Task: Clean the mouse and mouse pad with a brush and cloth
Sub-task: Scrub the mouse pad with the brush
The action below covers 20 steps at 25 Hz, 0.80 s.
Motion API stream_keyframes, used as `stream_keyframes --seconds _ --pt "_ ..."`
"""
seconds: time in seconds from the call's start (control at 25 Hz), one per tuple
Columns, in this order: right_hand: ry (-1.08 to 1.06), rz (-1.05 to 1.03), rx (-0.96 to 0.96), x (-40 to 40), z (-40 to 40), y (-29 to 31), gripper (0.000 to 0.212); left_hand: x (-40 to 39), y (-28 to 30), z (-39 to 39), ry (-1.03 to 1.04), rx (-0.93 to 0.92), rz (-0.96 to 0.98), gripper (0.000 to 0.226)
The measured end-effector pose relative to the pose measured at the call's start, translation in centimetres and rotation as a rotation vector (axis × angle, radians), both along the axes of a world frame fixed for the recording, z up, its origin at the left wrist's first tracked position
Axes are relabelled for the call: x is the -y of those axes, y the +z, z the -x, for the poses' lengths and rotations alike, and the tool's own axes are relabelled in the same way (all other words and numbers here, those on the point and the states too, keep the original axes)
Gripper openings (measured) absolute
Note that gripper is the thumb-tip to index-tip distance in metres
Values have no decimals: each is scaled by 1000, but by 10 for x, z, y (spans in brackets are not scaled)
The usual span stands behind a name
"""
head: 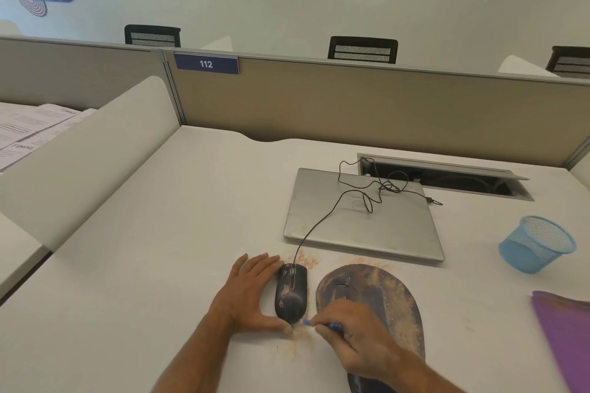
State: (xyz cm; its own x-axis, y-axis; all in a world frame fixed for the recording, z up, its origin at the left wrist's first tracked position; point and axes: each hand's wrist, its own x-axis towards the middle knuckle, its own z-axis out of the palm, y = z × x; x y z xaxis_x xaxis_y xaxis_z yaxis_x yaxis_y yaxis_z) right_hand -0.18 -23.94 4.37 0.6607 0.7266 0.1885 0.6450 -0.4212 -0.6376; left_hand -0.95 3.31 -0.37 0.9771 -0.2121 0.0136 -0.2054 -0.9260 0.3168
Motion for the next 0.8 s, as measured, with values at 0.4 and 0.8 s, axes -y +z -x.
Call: stream_keyframes --seconds 0.4,0.8 --pt "-910 -581 -419 78 -49 14 18 43 22 1 153 164 243 105" --pt "-832 -178 -230 83 -94 18 22 170 31 -50 47 -124 -177 65"
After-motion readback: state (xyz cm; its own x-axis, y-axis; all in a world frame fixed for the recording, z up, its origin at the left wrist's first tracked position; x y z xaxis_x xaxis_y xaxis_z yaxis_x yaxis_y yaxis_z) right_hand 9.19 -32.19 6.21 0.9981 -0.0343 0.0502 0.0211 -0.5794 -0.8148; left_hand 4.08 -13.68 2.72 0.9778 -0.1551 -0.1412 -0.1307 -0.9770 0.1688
